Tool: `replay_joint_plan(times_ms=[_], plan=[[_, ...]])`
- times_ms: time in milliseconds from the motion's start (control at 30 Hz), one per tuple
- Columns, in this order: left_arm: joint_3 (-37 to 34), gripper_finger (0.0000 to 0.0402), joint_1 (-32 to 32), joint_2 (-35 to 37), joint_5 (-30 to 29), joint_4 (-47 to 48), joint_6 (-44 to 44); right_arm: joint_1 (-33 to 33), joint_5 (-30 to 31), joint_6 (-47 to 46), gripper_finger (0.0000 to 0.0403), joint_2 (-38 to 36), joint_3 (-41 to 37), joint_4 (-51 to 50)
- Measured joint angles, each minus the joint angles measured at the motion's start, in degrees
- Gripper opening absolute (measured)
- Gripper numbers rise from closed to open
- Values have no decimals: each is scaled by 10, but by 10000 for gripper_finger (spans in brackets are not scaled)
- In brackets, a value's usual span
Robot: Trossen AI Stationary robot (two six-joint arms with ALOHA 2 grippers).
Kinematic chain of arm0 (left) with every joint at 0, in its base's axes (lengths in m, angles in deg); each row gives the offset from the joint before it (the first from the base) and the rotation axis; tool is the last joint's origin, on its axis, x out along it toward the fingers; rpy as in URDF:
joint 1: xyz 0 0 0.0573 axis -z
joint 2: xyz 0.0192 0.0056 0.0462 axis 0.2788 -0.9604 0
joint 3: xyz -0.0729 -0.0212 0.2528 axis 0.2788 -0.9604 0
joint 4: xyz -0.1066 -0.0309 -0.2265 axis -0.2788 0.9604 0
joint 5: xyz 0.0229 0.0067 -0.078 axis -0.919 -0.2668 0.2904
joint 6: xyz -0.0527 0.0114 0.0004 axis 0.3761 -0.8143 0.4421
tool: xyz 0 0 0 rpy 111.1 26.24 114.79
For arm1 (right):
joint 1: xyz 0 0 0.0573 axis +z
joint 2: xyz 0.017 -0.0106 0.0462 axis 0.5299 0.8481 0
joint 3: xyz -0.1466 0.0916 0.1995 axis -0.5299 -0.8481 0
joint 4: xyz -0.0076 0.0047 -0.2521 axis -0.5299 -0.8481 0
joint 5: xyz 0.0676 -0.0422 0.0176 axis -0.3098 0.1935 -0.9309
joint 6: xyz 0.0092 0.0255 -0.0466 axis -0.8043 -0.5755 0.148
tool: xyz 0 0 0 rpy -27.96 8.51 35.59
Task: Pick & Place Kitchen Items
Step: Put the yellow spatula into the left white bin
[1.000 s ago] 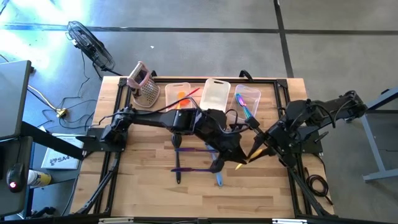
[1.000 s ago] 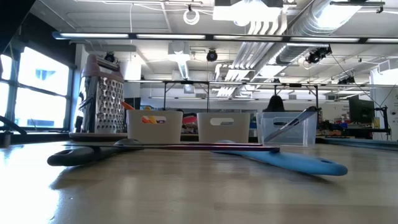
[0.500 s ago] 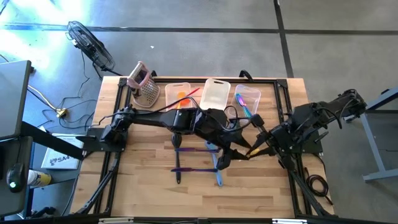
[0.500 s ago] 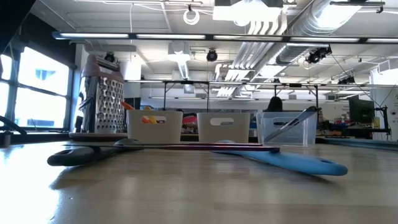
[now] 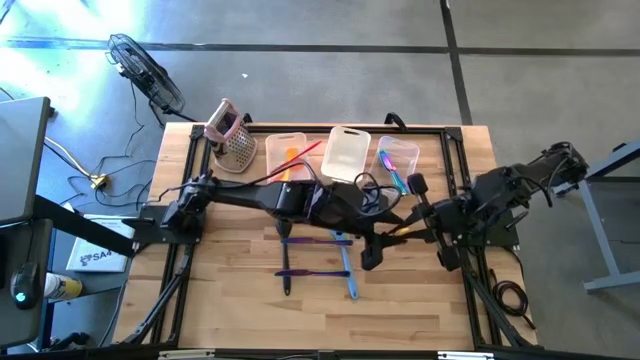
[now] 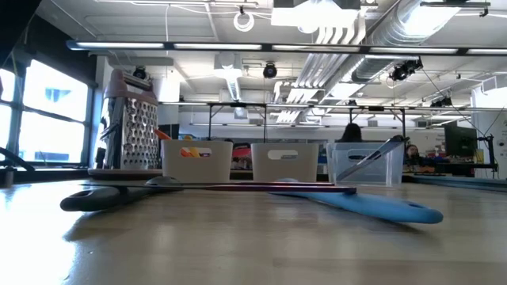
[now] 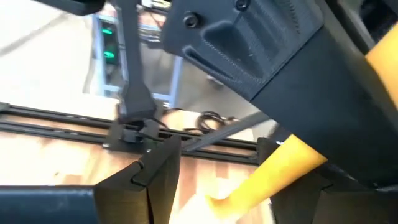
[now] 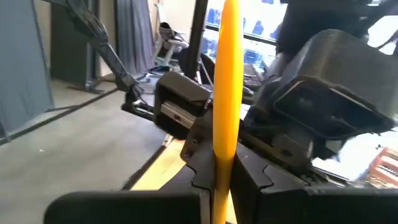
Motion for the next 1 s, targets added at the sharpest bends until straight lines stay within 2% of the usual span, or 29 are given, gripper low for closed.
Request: replay_joint_plan(times_ms=[167, 333, 467, 633, 767, 833, 1000], plan=[[0, 203, 18, 0, -106, 4, -30, 17, 43, 13, 16, -4, 0, -4], [0, 186, 25, 0, -141, 5, -69, 27, 58, 17, 16, -4, 0, -6], [0, 129, 29, 0, -144, 3, -106, 27, 59, 9, 16, -4, 0, -9], [0, 24, 37, 0, -144, 3, -154, 27, 62, 2, 16, -5, 0, -13], [0, 10, 42, 0, -153, 2, -177, 27, 57, -18, 16, -5, 0, -15], [0, 7, 43, 0, -159, 4, -177, 25, 53, -30, 29, -5, 0, -19], [0, 5, 43, 2, -162, 9, -176, 23, 47, -29, 101, -13, 0, -24]])
